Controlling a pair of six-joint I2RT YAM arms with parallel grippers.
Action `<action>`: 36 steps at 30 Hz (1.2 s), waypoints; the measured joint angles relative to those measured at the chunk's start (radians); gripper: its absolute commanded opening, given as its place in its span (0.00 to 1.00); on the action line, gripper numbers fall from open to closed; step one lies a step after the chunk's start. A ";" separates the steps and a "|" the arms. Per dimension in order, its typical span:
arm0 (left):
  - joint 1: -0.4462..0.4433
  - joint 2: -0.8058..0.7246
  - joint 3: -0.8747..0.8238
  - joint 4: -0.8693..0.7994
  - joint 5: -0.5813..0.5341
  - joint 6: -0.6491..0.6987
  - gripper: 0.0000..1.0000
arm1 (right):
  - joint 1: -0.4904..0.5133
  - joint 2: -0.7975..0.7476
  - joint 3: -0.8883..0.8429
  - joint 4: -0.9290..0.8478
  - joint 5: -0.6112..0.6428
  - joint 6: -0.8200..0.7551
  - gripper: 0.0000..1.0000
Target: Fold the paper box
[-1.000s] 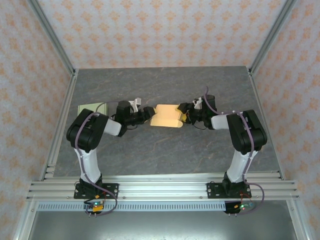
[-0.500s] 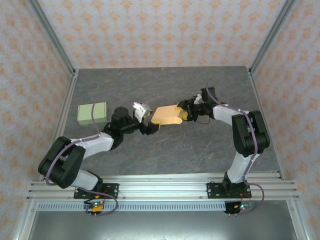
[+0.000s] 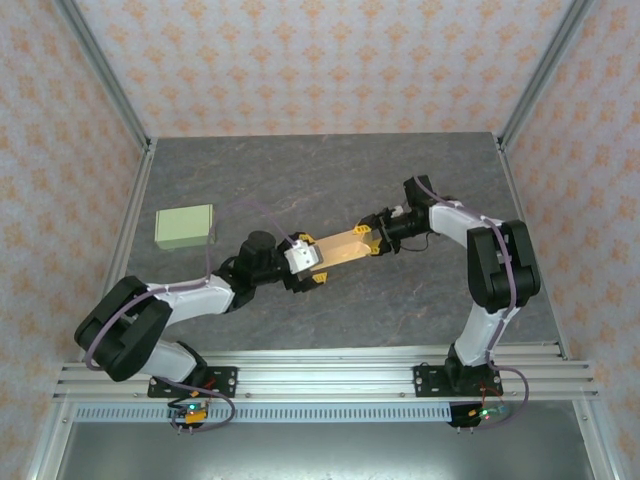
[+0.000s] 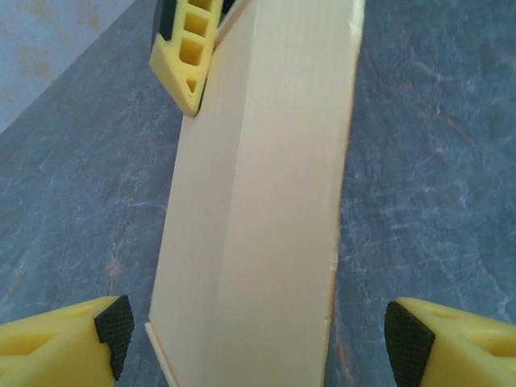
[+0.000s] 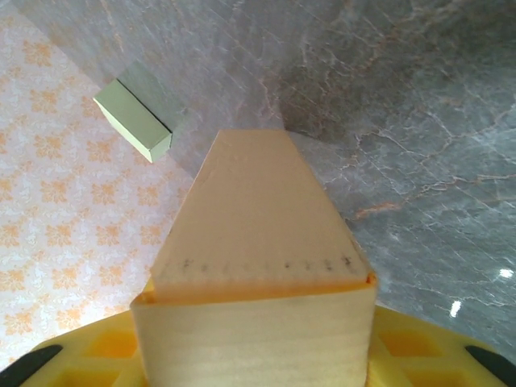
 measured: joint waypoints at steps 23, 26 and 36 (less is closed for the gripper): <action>-0.094 0.066 0.058 -0.042 -0.262 0.121 0.44 | -0.023 -0.060 -0.078 0.096 -0.014 0.082 0.64; -0.094 0.044 0.119 -0.161 -0.290 0.101 0.44 | -0.055 -0.128 -0.136 0.185 -0.011 0.121 0.66; -0.094 0.028 0.397 -0.591 -0.338 0.014 0.46 | -0.107 -0.499 -0.293 0.424 0.241 -0.185 0.64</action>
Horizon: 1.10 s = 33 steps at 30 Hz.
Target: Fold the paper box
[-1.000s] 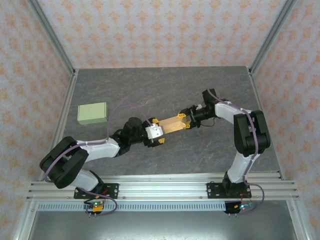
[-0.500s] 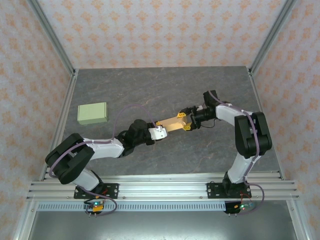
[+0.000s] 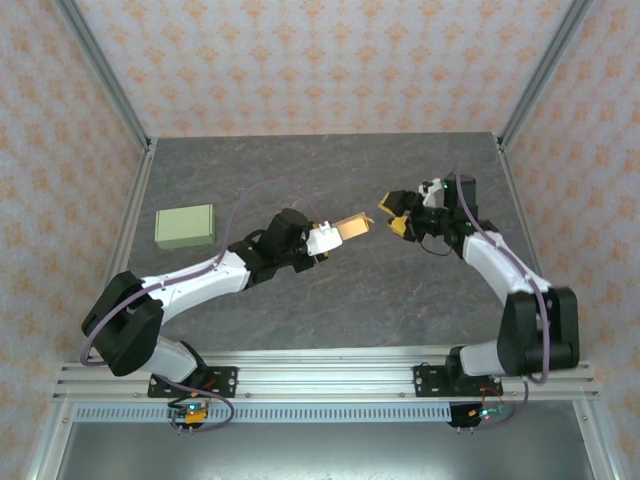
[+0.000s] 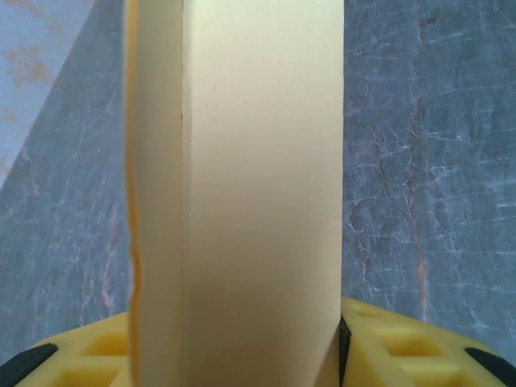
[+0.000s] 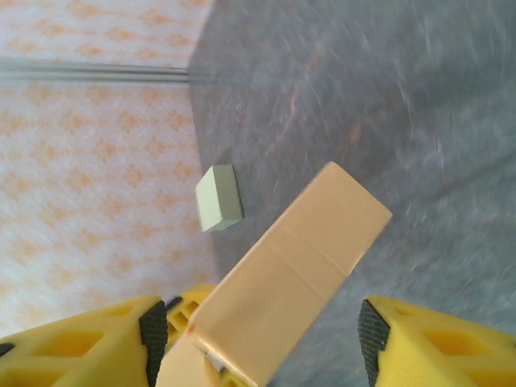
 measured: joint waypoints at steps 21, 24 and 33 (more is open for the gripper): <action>0.099 0.210 0.248 -0.398 0.257 -0.002 0.48 | 0.294 -0.111 -0.064 -0.147 0.472 -0.969 0.49; 0.100 0.219 0.253 -0.400 0.278 0.000 0.49 | 0.297 -0.056 -0.016 -0.154 0.475 -0.975 0.47; 0.119 0.261 0.262 -0.404 0.316 -0.010 0.51 | 0.353 0.064 0.094 -0.180 0.492 -0.977 0.43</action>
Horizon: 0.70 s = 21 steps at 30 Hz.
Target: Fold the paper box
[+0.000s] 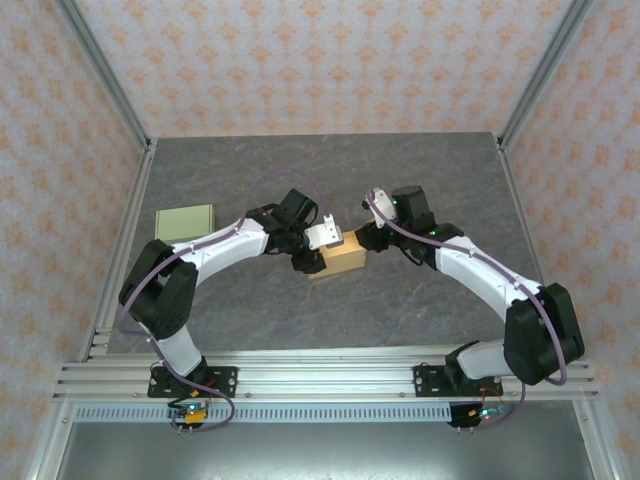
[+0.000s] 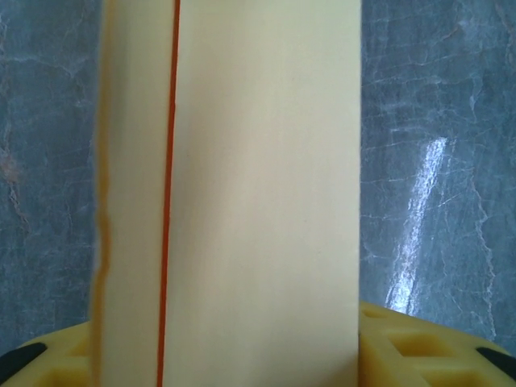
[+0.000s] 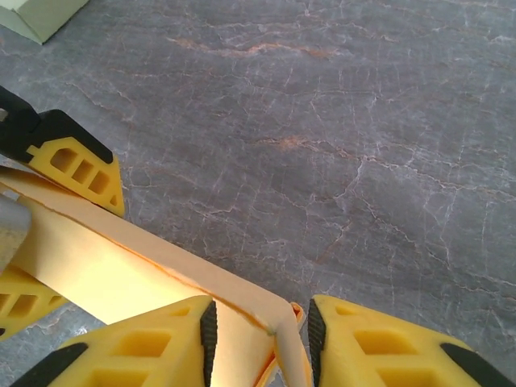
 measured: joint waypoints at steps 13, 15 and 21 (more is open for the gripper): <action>0.008 0.005 0.000 0.001 0.023 0.000 0.51 | 0.003 0.023 0.011 -0.046 0.060 -0.010 0.39; 0.008 0.006 0.001 0.001 0.026 0.000 0.50 | 0.003 0.043 0.027 -0.049 0.061 -0.011 0.39; 0.008 0.012 0.008 0.000 0.039 0.000 0.51 | 0.003 0.064 0.040 -0.048 0.073 -0.009 0.27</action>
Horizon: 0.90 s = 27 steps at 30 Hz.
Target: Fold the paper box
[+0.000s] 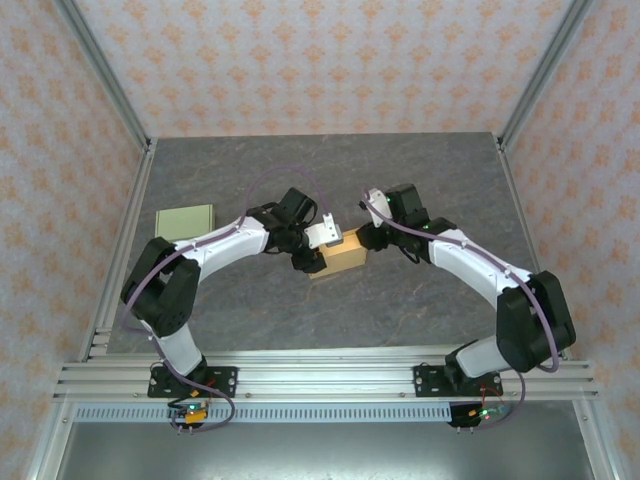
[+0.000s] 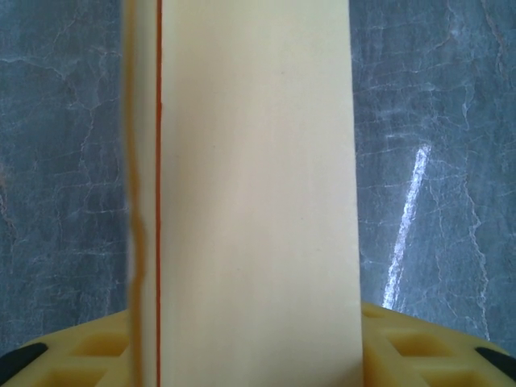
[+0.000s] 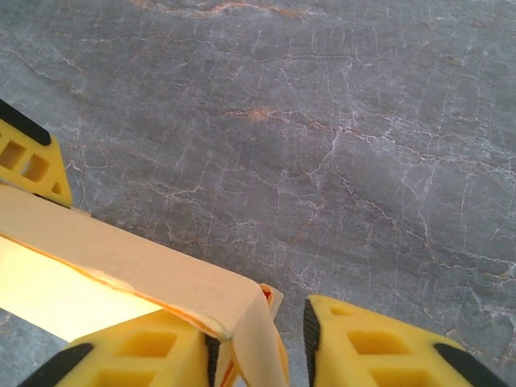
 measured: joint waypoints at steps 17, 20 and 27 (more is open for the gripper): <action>0.000 0.004 0.016 0.034 -0.059 -0.043 0.52 | 0.097 0.043 0.075 -0.039 0.180 0.247 0.09; 0.000 0.003 0.016 0.050 -0.074 -0.043 0.52 | 0.122 0.043 0.074 -0.055 0.221 0.286 0.09; -0.001 0.003 0.007 0.095 -0.097 -0.046 0.53 | 0.142 0.042 0.048 -0.024 0.295 0.378 0.09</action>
